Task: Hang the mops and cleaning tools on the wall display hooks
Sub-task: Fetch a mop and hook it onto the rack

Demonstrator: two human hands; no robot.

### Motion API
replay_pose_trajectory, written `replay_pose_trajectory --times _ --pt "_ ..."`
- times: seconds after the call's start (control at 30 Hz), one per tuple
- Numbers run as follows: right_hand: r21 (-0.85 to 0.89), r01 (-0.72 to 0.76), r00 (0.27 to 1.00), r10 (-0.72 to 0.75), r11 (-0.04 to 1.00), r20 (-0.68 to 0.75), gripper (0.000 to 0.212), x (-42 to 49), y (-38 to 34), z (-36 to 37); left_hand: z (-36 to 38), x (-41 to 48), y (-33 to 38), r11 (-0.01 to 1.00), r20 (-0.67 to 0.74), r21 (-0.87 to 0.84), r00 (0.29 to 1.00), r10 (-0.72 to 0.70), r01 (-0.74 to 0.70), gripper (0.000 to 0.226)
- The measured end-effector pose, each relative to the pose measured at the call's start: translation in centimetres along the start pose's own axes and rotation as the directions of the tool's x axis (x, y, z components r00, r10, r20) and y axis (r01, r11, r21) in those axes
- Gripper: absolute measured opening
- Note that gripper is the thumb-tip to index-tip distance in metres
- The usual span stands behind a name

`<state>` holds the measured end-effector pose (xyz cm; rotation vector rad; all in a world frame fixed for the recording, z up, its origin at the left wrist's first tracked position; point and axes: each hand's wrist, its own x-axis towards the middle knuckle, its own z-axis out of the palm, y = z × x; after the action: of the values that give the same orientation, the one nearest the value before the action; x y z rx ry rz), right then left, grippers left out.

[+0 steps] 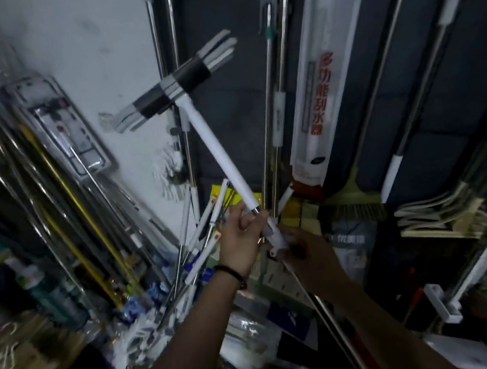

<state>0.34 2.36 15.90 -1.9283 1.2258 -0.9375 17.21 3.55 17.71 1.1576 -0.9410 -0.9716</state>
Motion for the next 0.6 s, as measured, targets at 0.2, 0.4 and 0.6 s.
replay_pose_trajectory --times 0.2,0.4,0.6 --pt "0.125 0.064 0.990 -0.047 0.990 -0.133 0.017 2.0 -5.7 -3.9 2.3 0.6 8.0 0.983 0.152 0.039 0.974 0.170 -0.178 0.023" --pt "0.157 0.190 0.945 -0.137 0.969 -0.298 0.027 6.3 -12.3 -11.9 6.0 1.9 13.2 0.904 0.296 0.104 0.881 0.369 -0.414 0.037" --pt "0.086 0.299 0.918 -0.261 0.951 -0.299 0.035 7.0 -16.5 -19.3 12.2 3.2 17.8 0.850 0.422 0.068 0.787 0.450 -0.523 0.053"
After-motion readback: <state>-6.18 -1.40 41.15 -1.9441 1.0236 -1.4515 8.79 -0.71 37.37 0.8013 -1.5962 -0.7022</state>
